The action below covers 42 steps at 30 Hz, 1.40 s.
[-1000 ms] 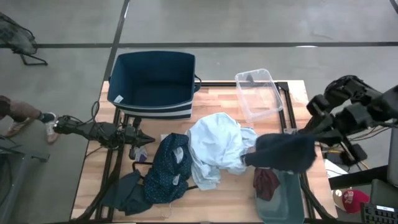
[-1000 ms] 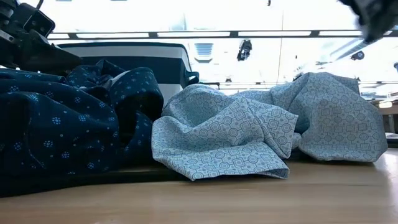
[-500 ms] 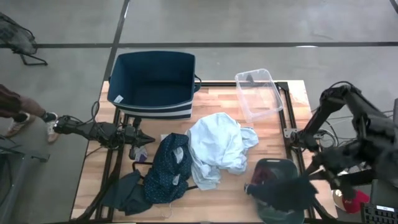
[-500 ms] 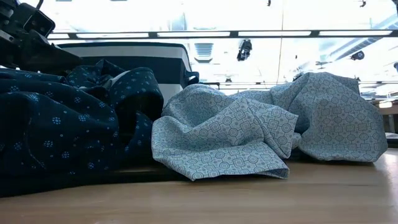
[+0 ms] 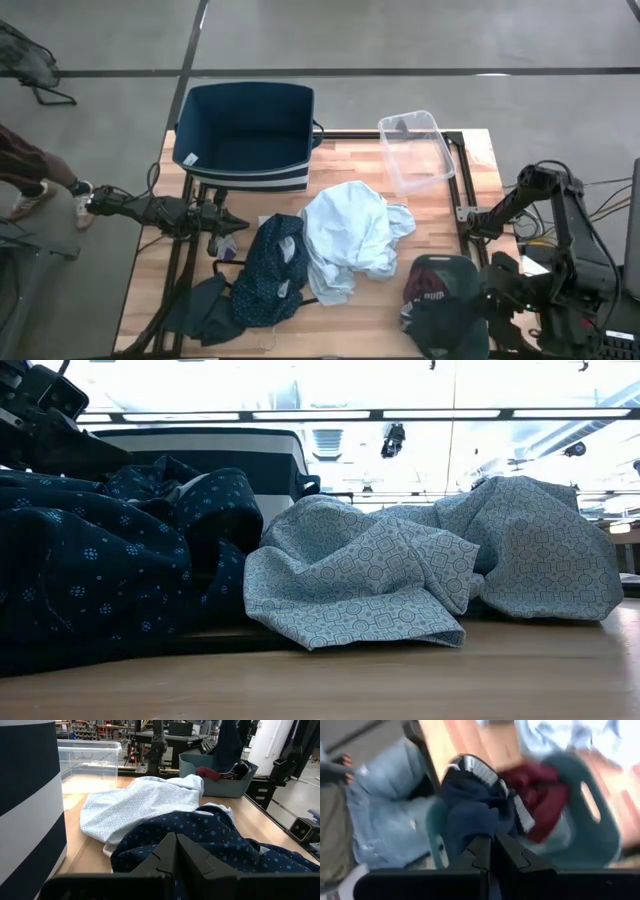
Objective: Pick & Place Cloths
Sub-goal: Put the blue boxer into the green bin
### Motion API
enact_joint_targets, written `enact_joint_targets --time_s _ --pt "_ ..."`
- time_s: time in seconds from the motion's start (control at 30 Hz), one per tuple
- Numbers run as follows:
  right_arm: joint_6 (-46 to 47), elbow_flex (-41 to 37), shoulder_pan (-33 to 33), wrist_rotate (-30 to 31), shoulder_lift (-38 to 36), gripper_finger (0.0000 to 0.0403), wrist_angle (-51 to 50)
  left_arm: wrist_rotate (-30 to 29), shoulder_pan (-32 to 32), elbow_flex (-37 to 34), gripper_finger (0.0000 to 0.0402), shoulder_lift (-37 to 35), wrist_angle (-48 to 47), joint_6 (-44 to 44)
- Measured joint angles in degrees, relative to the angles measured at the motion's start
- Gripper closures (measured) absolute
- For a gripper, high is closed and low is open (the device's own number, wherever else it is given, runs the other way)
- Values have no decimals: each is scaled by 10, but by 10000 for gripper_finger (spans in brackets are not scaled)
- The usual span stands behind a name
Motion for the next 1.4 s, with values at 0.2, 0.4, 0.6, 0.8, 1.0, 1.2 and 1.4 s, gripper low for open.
enact_joint_targets --time_s 0.2,0.4,0.6,0.8,1.0,1.2,1.4 --pt "36 -8 -21 -20 -3 394 1 0 0 0 383 0 0 0" --pt "-42 -49 -57 -80 -3 394 -1 0 0 0 383 0 0 0" --pt "-130 -119 -73 -153 13 394 0 0 0 0 383 0 0 0" --pt "-132 -169 -96 -161 41 394 17 0 0 0 383 0 0 0" --pt "-155 -213 -130 -171 79 394 97 0 0 0 383 0 0 0" --pt "-171 -222 -164 -223 115 384 89 0 0 0 383 0 0 0" --pt "-170 -194 -190 -219 121 334 23 0 0 0 383 0 0 0"
